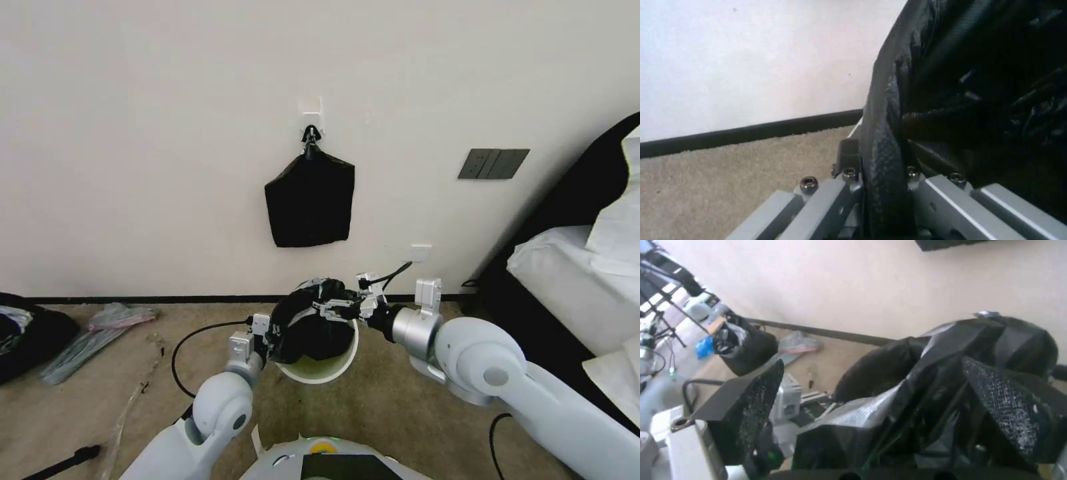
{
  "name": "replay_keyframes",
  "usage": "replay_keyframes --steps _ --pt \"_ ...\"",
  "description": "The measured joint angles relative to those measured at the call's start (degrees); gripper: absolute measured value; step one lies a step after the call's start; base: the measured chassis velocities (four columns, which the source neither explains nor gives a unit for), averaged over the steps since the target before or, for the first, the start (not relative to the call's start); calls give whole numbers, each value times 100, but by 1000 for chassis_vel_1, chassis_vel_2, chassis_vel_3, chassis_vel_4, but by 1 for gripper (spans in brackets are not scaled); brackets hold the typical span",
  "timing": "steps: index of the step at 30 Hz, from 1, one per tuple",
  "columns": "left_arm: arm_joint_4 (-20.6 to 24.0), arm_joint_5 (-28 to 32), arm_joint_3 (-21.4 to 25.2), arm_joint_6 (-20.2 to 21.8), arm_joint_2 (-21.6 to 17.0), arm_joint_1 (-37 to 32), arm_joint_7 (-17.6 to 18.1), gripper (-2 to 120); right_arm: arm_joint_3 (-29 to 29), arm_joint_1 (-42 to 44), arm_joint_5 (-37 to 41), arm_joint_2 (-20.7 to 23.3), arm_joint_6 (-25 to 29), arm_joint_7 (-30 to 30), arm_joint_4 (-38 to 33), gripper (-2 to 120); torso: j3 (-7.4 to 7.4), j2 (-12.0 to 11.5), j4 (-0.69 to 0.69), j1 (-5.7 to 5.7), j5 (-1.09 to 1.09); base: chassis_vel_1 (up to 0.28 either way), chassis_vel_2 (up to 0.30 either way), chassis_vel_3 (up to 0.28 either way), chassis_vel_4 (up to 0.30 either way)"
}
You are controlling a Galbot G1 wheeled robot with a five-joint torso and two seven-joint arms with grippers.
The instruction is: Place a trash bag onto the trash bin.
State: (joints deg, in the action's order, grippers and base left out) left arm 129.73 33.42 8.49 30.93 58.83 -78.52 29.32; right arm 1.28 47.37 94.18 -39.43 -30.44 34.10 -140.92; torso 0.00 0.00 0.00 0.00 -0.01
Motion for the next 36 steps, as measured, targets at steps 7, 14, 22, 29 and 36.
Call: replay_keyframes --steps 7,14,22,29,36 --pt "-26 -197 -99 -36 22 64 -66 1 -459 -289 -274 -295 -100 756 398 88 0 0 1 0 1 0 0 0 0" --pt "24 -226 -102 -39 52 27 -80 1 -588 -334 -467 -300 -250 1024 490 63 0 0 1 0 1 0 0 0 0" --pt "79 -220 -58 -42 35 24 -79 1 -579 -300 -533 -163 -397 1094 456 35 0 0 0 0 1 0 0 0 0" --pt "139 -207 -32 -42 32 0 -76 1 -582 -275 -582 -159 -420 1091 435 14 0 0 0 0 1 0 0 0 0" --pt "183 -19 144 -104 49 -177 -62 1 -396 -9 -1007 -9 -402 934 436 0 0 0 0 0 2 0 0 0 0"
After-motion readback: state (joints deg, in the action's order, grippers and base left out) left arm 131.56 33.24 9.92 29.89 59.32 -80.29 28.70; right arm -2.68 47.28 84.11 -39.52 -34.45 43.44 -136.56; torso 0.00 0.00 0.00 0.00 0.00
